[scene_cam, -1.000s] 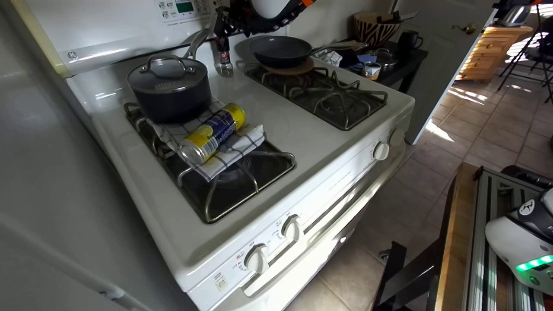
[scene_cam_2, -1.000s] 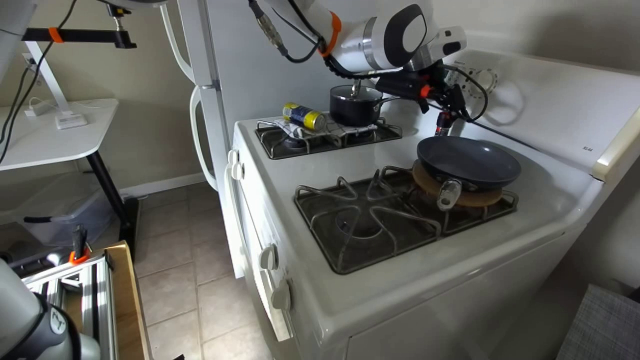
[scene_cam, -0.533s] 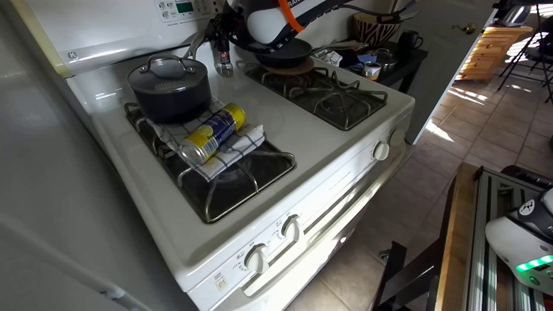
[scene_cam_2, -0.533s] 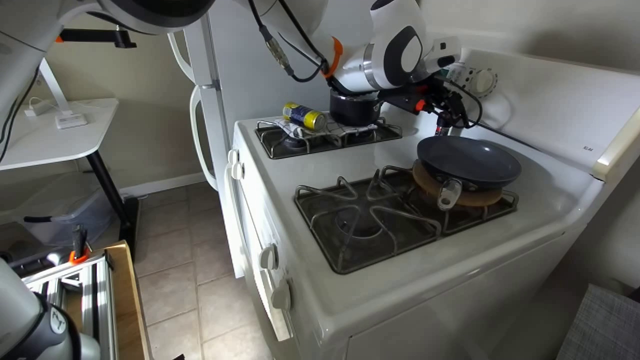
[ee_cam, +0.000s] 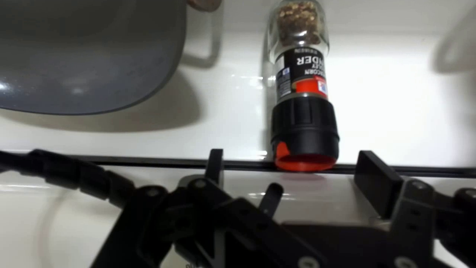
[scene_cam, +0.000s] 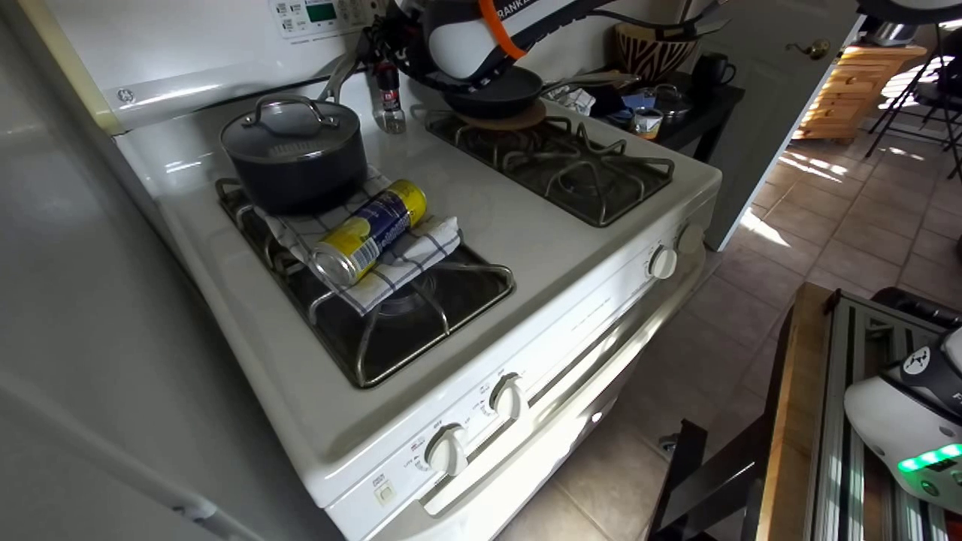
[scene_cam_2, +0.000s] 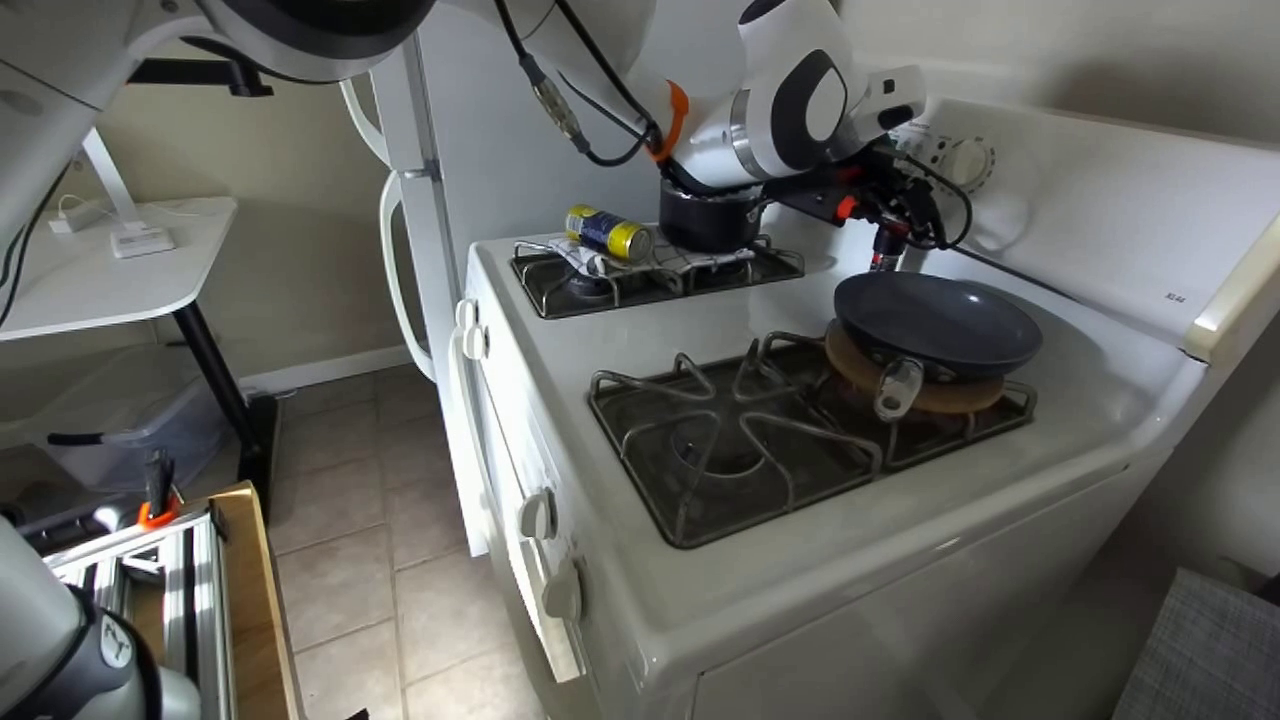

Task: Shift the spice bottle to the bottom-left corner of the stove

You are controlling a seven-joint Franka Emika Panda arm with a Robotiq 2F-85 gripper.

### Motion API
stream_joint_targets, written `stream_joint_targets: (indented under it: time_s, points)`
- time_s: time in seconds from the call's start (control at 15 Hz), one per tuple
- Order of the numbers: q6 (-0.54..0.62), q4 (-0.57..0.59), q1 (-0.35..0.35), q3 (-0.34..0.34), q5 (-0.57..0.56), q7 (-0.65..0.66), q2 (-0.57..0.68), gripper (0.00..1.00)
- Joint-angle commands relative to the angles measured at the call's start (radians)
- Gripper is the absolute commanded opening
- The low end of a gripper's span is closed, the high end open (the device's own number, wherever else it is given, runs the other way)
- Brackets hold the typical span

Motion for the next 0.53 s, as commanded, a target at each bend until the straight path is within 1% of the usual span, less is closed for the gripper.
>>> stream_joint_targets:
  time_s: [0.0,0.13,0.2,0.27,0.4,0.47]
  points:
    - [-0.019,0.034,0.014,-0.009,0.014,0.004,0.035,0.56]
    - [-0.029,0.032,0.013,-0.003,0.015,-0.003,0.035,0.5]
    - [-0.04,0.031,0.011,0.003,0.017,-0.01,0.035,0.6]
    - [-0.044,0.032,0.013,0.002,0.015,-0.008,0.035,0.72]
    - [-0.053,0.036,0.014,-0.004,0.012,-0.002,0.039,0.81]
    - [-0.062,0.038,0.012,-0.006,0.01,-0.003,0.041,0.88]
